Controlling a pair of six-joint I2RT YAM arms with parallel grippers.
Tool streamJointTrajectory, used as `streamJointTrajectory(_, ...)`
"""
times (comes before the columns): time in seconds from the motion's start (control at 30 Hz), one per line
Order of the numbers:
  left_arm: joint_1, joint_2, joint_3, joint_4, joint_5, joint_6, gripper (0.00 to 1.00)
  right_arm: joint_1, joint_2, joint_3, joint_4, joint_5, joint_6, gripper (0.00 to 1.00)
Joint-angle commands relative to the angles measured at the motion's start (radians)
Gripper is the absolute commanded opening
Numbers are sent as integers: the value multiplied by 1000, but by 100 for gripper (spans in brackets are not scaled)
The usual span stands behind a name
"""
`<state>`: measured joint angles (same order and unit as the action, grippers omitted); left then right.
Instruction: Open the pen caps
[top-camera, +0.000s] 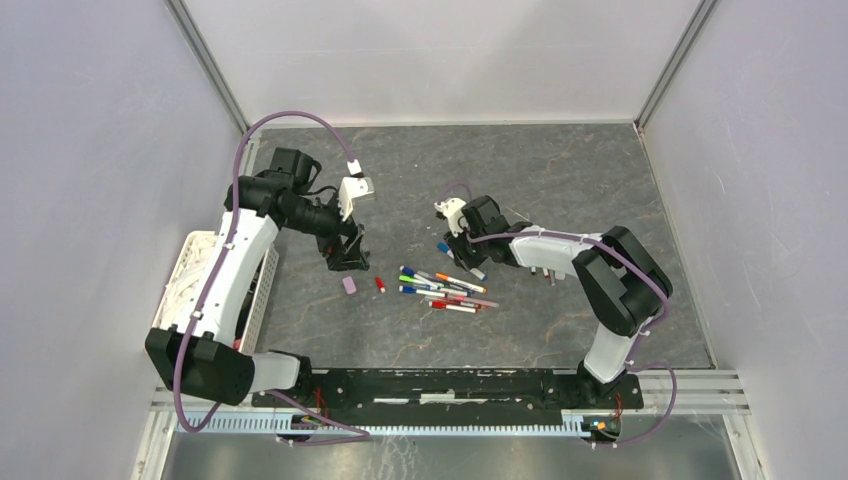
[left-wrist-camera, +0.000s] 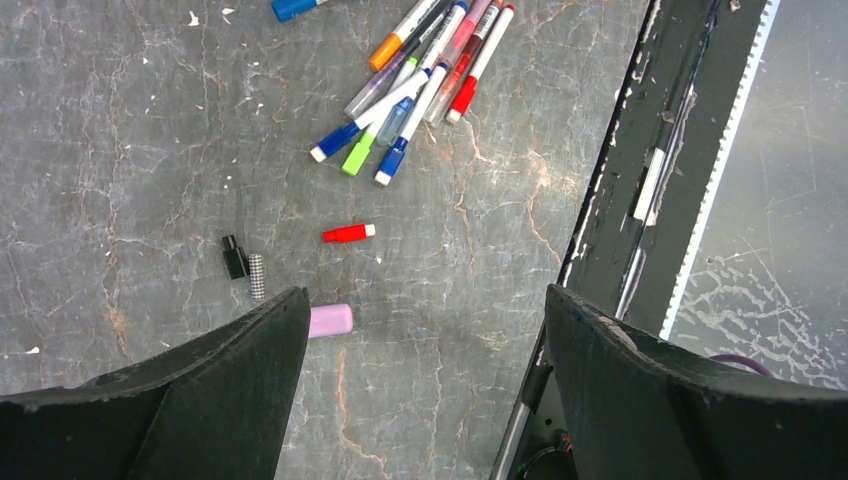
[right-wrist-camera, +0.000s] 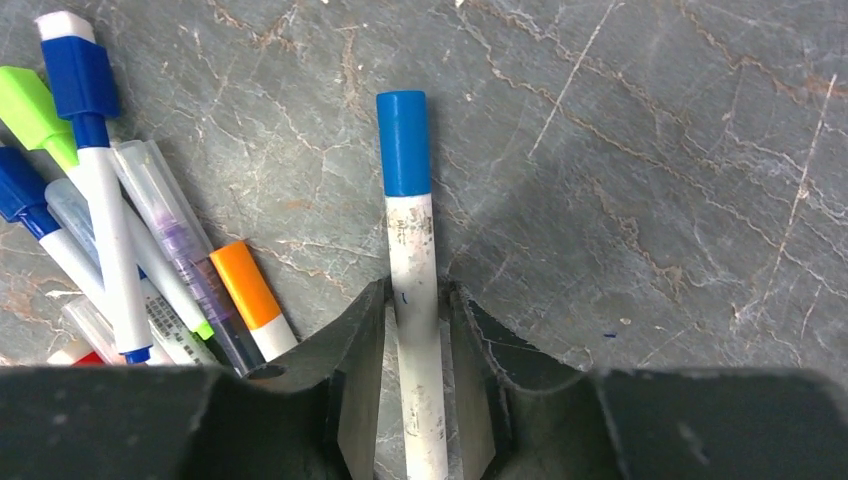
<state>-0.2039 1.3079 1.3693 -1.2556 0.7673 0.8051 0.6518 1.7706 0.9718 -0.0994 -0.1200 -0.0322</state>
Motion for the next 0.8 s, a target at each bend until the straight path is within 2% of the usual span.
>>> streamJointTrajectory(0.0, 4, -24, -8, -18, 25, 25, 93, -10, 12, -22, -32, 9, -21, 37)
streamJointTrajectory(0.1, 4, -25, -25, -19, 31, 32, 93, -10, -19, -110, 28, -3, -1, 37)
streamJointTrajectory(0.17, 4, -24, -30, -22, 36, 36, 96, -9, -32, -145, 53, -3, 6, 33)
streamJointTrajectory(0.23, 4, -20, -35, -23, 45, 42, 98, -9, -32, -150, 58, -1, 6, 25)
streamJointTrajectory(0.33, 4, -10, -45, -24, 67, 55, 99, -9, -38, -121, 38, 2, -5, 1)
streamJointTrajectory(0.5, 3, -2, -119, 6, 106, 138, 99, -10, -94, 21, -66, -50, -34, 0)
streamJointTrajectory(0.63, 1, -5, -174, 15, 146, 253, 98, -10, -168, 97, -124, -236, -8, 0)
streamJointTrajectory(0.77, -40, 26, -185, 15, 136, 317, 95, -2, -247, 74, -111, -447, 72, 0)
